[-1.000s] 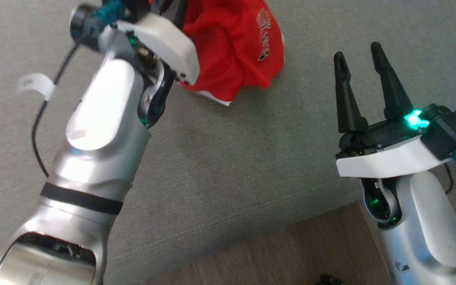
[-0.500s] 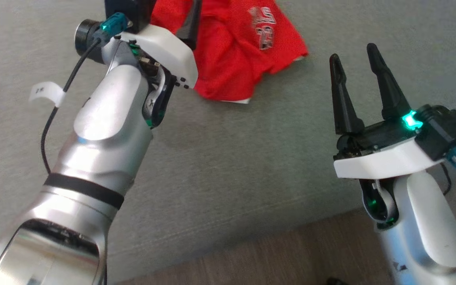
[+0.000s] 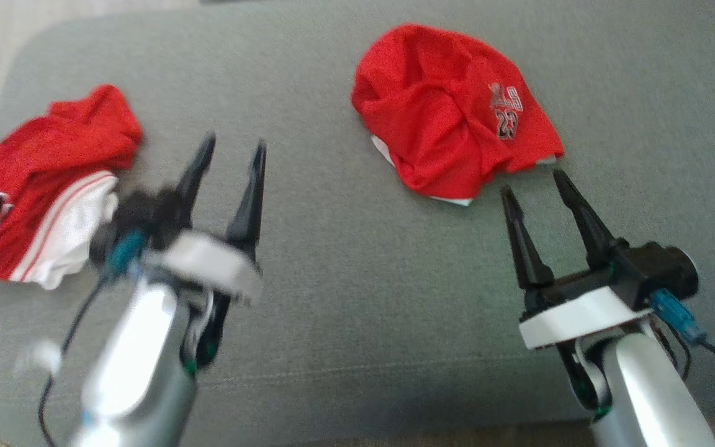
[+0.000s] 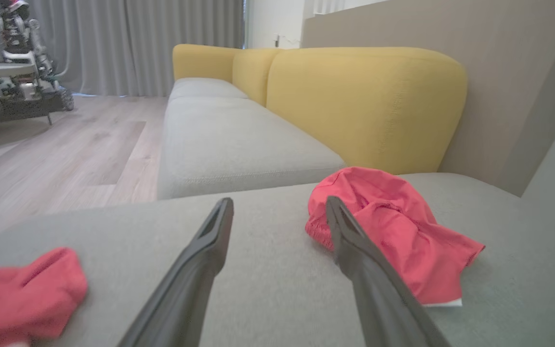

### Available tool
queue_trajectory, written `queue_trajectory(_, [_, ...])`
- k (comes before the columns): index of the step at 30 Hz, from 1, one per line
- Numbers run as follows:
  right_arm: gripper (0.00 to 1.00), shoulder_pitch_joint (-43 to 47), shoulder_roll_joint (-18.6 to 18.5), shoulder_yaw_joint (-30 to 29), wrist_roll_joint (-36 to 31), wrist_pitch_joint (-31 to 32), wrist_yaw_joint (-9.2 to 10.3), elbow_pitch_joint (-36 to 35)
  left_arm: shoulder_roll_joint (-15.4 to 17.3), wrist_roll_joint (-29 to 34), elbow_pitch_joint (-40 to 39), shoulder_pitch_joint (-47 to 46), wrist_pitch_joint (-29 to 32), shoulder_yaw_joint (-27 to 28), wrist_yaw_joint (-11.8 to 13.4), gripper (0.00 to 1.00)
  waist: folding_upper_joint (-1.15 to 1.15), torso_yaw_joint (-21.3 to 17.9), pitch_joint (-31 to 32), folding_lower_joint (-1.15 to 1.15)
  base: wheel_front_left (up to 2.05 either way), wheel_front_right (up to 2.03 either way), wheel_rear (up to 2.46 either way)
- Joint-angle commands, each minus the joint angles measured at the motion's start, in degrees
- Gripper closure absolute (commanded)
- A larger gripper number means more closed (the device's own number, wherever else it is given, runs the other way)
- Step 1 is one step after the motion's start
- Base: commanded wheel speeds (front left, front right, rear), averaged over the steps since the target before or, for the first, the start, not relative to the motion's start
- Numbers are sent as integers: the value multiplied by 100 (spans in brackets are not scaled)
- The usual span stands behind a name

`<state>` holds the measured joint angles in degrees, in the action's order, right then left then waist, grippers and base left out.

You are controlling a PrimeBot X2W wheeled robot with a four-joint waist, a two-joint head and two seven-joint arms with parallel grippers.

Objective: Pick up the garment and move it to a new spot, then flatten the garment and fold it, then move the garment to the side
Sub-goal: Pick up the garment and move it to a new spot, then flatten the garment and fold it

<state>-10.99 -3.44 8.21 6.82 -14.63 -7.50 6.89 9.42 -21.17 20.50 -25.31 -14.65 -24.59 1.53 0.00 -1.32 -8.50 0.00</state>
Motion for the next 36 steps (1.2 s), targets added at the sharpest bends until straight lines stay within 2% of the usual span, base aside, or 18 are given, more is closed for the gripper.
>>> queue_trajectory(1, [0, -51, 57, 52, -41, -37, 1, -167, 84, 6, -298, -82, -34, 280, 25, 0, 0, 274, 315, 0, 0, 0, 0])
queue_trajectory(7, [0, 278, 57, -236, 6, -37, 1, -113, -253, 191, -1165, 1369, -34, 824, 0, 0, 0, 431, 608, 0, 0, 0, 0])
queue_trajectory(13, [0, 464, 57, -287, 78, -37, 1, -86, -529, 635, -1577, 2100, -34, 1172, -143, 0, 0, 483, 721, 0, 0, 0, 0])
queue_trajectory(24, [0, 491, 57, -274, 81, -37, 1, 32, -649, 881, -1594, 2227, -34, 1455, -392, 0, 0, 498, 822, 0, 0, 0, 0])
queue_trajectory(30, [0, 445, 57, -381, 51, -37, 1, 146, -653, 798, -1574, 2233, -35, 1283, -369, 0, 0, 546, 754, 0, 0, 0, 0])
queue_trajectory(36, [0, -1, 57, -699, -55, -37, 1, 479, -653, 812, -1576, 2082, -35, 1195, -372, 0, 0, 715, 415, 0, 0, 0, 0])
